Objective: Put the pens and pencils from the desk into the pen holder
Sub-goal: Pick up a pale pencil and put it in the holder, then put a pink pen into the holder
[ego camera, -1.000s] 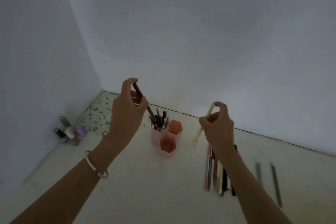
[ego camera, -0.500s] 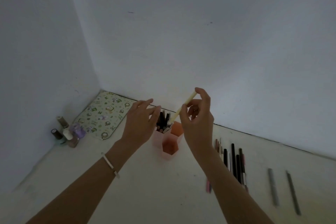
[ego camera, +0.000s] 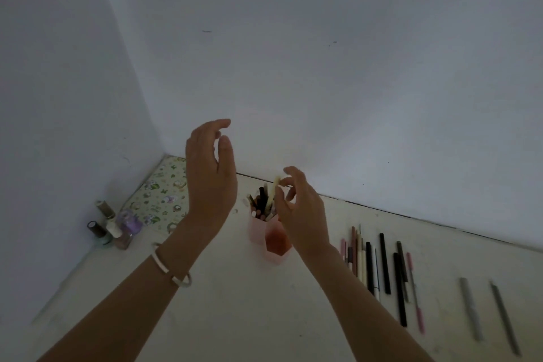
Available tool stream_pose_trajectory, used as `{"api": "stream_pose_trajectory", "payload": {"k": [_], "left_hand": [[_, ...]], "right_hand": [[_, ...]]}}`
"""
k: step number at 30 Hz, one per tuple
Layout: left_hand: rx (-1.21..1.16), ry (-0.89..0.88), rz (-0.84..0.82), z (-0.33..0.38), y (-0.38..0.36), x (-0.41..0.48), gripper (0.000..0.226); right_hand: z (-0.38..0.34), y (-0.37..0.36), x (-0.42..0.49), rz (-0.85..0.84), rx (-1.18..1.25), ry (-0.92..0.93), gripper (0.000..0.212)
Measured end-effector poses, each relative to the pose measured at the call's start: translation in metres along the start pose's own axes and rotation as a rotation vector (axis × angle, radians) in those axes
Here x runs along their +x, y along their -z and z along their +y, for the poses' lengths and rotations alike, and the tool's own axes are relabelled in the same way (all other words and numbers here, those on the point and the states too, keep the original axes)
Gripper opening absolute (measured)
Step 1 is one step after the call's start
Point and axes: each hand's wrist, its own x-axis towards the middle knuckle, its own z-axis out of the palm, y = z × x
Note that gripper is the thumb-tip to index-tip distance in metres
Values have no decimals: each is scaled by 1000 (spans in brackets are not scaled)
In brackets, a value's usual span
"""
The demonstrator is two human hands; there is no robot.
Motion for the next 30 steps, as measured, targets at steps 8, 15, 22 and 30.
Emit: {"api": "stream_pose_trajectory", "payload": {"k": [8, 15, 22, 30], "left_hand": [[-61, 11, 10, 10, -12, -5, 28], [-69, 31, 47, 16, -18, -5, 26], [-130, -79, -59, 41, -51, -39, 25], [467, 369, -994, 5, -160, -161, 19]], "right_hand": [[6, -4, -4, -32, -102, 55, 13], [10, -6, 1, -252, -330, 166, 49], [35, 28, -6, 156, -160, -3, 37], [117, 107, -27, 317, -150, -362, 39]]}}
